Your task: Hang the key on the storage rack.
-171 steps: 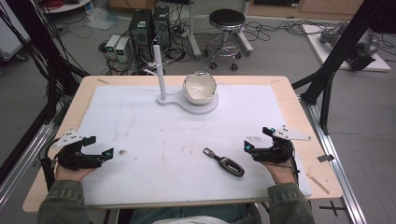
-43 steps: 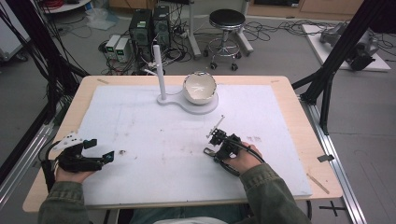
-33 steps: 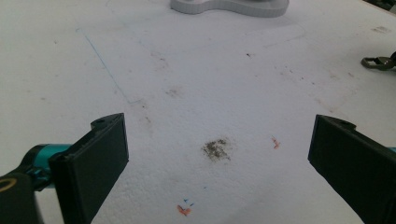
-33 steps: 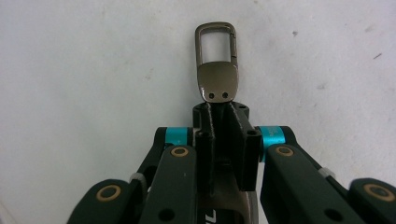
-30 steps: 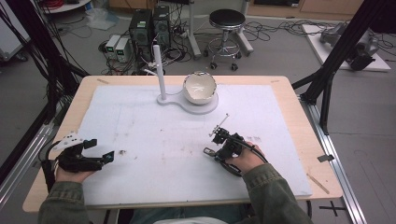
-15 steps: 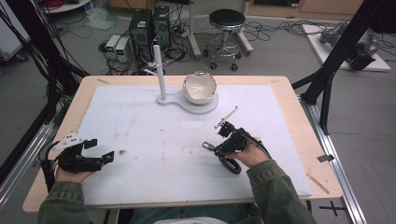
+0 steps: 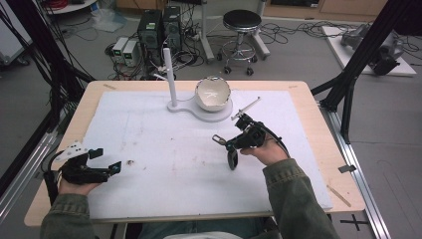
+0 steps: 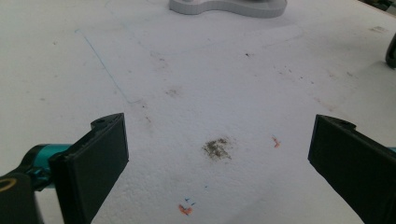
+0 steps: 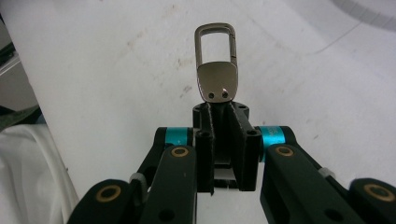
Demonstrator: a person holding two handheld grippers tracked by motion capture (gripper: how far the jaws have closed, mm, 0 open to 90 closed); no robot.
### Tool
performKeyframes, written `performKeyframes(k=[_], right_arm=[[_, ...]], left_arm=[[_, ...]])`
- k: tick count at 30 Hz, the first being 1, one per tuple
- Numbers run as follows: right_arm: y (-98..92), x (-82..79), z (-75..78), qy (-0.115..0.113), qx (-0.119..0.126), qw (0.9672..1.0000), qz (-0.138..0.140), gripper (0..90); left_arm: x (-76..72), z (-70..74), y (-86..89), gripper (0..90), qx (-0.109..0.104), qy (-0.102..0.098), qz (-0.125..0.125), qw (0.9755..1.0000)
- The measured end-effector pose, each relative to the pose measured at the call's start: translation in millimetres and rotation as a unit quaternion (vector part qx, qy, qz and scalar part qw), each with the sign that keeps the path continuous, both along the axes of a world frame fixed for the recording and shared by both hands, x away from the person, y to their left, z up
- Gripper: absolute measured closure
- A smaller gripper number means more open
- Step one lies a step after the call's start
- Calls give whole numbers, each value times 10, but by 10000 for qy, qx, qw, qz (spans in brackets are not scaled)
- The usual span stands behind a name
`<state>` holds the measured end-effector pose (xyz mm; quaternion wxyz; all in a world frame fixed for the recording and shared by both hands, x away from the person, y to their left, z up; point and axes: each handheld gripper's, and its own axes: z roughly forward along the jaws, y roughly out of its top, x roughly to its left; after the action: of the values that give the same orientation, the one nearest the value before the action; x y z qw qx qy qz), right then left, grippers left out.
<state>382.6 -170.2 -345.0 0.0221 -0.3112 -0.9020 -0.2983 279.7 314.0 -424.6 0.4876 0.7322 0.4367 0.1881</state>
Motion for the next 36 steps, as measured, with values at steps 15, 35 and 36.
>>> performKeyframes(k=[15,35,36], right_arm=[[234,284,350,-61,183,9997,-130,815],[705,711,598,-70,2,10000,45,814],[734,735,614,-101,-44,9999,66,814]], left_arm=[[18,-24,5,55,3,44,-25,10000],[15,-22,31,55,-67,19,-11,10000],[16,-22,32,55,-87,8,-7,10000]])
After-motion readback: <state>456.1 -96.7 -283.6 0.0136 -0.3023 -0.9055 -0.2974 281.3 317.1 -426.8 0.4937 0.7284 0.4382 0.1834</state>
